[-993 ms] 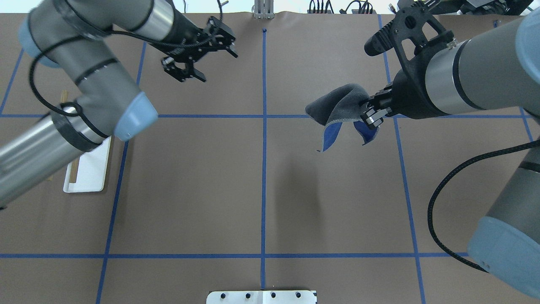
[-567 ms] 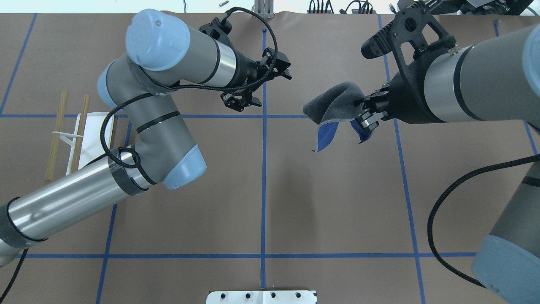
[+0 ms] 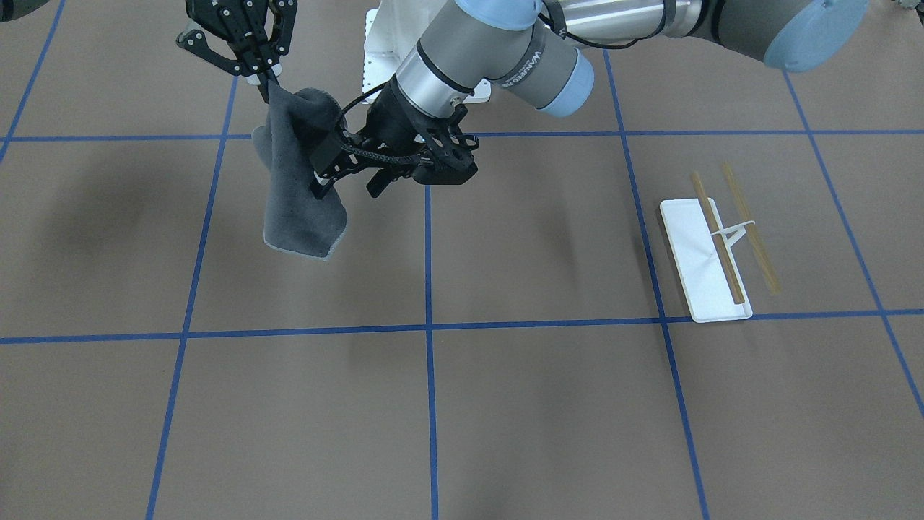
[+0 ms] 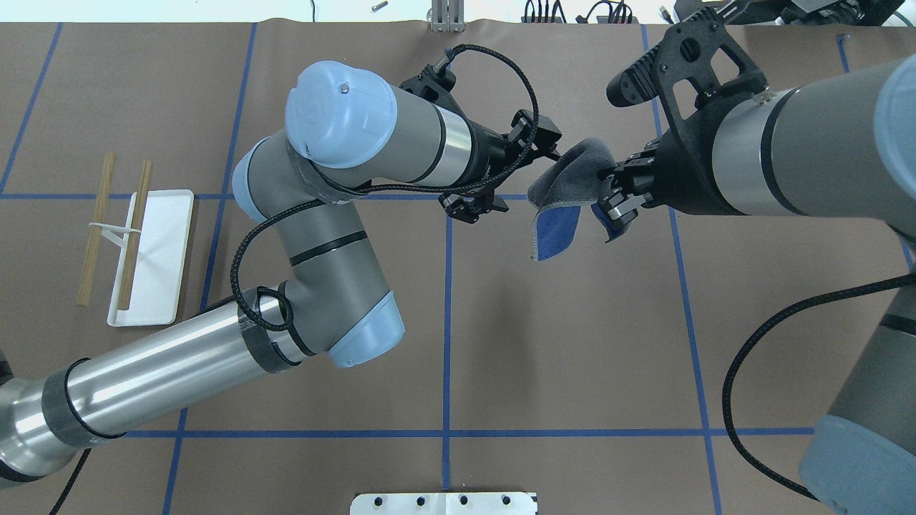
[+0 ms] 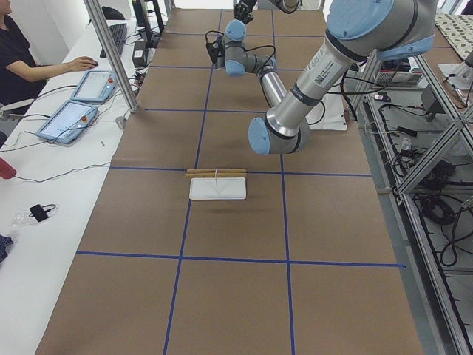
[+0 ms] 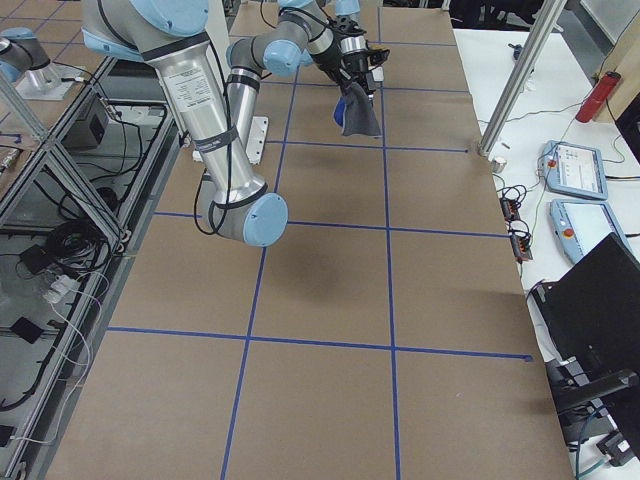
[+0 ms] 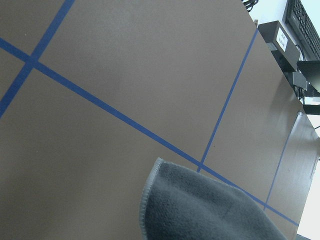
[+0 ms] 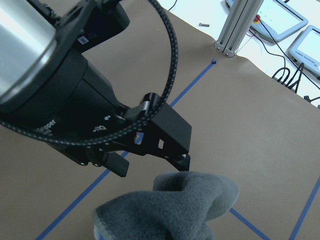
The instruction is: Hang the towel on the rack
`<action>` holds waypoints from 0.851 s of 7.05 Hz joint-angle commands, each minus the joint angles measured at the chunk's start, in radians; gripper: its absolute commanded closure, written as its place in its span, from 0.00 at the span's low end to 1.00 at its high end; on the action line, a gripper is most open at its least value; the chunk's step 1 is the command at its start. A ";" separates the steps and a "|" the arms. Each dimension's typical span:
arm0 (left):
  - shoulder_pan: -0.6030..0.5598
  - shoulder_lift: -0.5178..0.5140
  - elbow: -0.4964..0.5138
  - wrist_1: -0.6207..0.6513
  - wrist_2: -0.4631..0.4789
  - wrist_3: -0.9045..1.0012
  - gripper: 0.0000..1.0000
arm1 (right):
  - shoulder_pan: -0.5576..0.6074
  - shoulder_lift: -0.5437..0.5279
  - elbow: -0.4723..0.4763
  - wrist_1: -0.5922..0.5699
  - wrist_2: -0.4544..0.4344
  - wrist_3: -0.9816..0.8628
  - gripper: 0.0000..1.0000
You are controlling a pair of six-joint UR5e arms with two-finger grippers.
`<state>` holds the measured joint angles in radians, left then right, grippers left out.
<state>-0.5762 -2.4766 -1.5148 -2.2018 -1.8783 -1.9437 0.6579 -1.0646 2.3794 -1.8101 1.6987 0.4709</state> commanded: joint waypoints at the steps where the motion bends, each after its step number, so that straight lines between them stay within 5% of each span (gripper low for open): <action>1: 0.004 -0.028 0.025 -0.007 0.010 -0.001 0.02 | -0.006 -0.009 0.027 -0.002 -0.001 0.000 1.00; 3: 0.001 -0.034 0.030 -0.007 0.013 0.000 0.08 | -0.014 -0.014 0.037 -0.002 -0.002 0.000 1.00; 4: 0.001 -0.036 0.031 -0.007 0.030 -0.001 0.23 | -0.017 -0.012 0.040 -0.002 -0.002 0.000 1.00; 6: 0.003 -0.036 0.031 -0.006 0.030 0.003 1.00 | -0.017 -0.014 0.040 -0.002 -0.002 0.000 1.00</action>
<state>-0.5744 -2.5123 -1.4831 -2.2086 -1.8501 -1.9439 0.6419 -1.0774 2.4191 -1.8116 1.6966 0.4709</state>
